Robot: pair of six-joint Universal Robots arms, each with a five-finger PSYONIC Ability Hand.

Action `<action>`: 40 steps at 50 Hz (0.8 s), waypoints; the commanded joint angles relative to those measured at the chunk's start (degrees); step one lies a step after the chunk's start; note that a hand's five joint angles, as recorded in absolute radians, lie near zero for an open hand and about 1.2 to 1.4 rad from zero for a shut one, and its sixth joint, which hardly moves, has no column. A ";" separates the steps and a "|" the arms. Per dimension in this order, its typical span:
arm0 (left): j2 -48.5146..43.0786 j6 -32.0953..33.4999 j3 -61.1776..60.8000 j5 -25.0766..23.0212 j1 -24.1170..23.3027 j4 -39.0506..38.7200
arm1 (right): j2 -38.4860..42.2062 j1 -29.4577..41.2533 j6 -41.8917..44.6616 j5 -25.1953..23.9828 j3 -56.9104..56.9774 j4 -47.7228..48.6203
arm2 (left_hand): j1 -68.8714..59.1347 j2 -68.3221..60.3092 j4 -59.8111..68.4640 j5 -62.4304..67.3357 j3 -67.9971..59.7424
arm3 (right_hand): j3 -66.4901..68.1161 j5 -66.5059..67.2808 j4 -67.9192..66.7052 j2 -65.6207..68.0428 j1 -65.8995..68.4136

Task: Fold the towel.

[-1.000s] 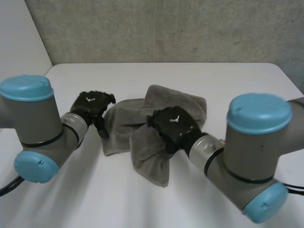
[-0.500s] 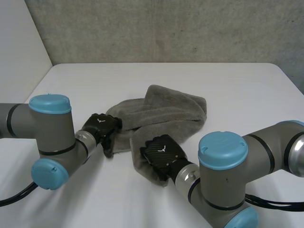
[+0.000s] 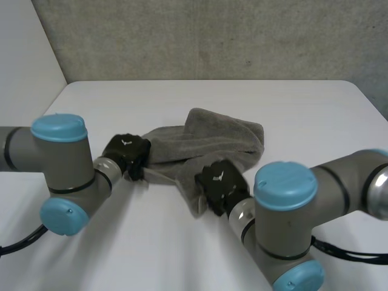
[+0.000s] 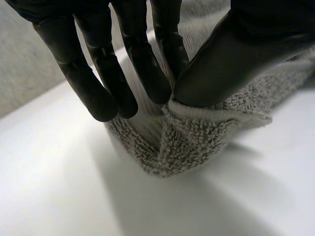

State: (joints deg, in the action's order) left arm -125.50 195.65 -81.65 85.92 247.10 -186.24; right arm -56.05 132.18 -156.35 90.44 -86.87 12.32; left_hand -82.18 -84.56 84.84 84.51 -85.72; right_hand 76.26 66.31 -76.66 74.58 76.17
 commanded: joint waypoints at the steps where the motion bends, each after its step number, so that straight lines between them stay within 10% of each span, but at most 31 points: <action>1: 7.19 -1.06 -0.79 0.12 1.80 -0.44 | -10.13 -5.01 -0.44 2.28 0.56 0.25 | 3.84 6.22 -6.50 -16.17 7.38 | 3.74 3.69 -3.34 5.42 3.83; 20: 29.52 -9.49 0.88 -3.22 10.42 0.87 | -26.22 -25.57 6.24 -7.30 14.45 -23.13 | 3.84 6.22 -6.50 -16.17 7.38 | 3.74 3.69 -3.34 5.42 3.83; 28: 20.05 -7.05 1.40 -8.49 9.54 4.82 | -17.00 -25.75 13.08 -9.85 17.96 -31.12 | 4.51 6.89 -7.18 -16.85 8.05 | 3.74 3.69 -3.34 5.42 3.83; 40: 1.31 9.32 13.44 -3.57 8.57 6.15 | -0.03 -22.41 16.43 -7.30 29.83 -29.01 | 4.34 6.72 -7.01 -16.68 7.88 | 3.74 3.69 -3.34 5.42 3.83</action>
State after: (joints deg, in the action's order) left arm -116.34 198.38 -75.48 79.05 256.05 -179.84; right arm -64.14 108.17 -140.53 81.72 -64.62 -18.91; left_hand -82.51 -85.26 85.11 84.91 -86.61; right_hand 76.54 66.33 -76.66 74.58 76.18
